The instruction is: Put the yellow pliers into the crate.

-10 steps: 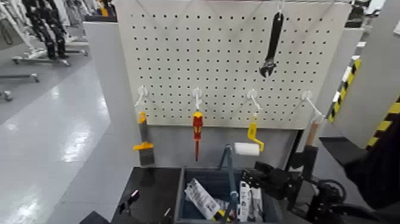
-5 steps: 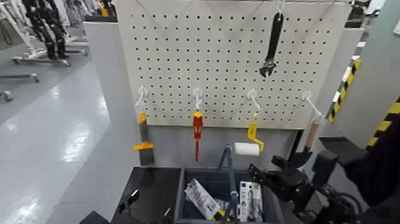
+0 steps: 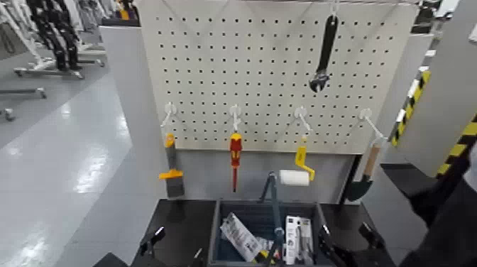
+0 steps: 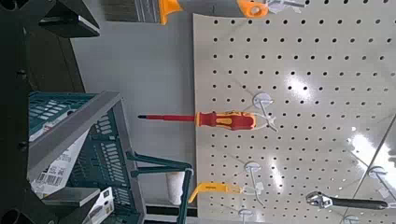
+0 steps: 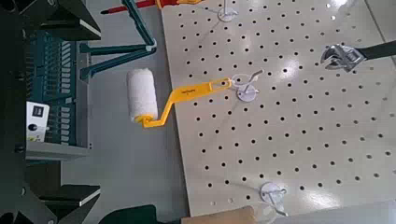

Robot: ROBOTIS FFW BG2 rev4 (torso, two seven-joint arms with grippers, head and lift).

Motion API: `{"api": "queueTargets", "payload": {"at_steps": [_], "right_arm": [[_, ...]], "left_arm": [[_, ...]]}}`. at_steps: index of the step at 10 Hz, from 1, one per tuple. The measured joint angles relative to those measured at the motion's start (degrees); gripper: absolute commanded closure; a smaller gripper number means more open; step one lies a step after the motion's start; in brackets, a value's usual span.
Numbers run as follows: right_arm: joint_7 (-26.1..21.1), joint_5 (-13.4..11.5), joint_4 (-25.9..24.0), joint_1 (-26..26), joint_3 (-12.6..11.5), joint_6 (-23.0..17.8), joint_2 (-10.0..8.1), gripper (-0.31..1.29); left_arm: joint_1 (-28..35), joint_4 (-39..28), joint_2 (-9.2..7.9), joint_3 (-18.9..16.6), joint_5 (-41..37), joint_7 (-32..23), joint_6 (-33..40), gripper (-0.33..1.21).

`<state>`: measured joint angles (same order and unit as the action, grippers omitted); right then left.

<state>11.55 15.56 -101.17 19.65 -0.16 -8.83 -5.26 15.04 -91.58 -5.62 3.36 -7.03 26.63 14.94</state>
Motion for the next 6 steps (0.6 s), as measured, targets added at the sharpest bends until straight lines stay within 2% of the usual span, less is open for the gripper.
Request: {"api": "queueTargets", "payload": {"at_steps": [2,6], "right_arm": [[-2.00,-1.46,-1.15,4.53,0.49,-4.06,-0.05,0.20],[-4.68,-2.69,-2.77,9.09,0.94,-6.63,0.20,0.20]], "left_arm": [[0.07,0.00,0.00,-0.18,0.00,0.00,0.00,0.10],[0.32,0.00,0.09,-0.41,0.00,0.00,0.00,0.10]]}}
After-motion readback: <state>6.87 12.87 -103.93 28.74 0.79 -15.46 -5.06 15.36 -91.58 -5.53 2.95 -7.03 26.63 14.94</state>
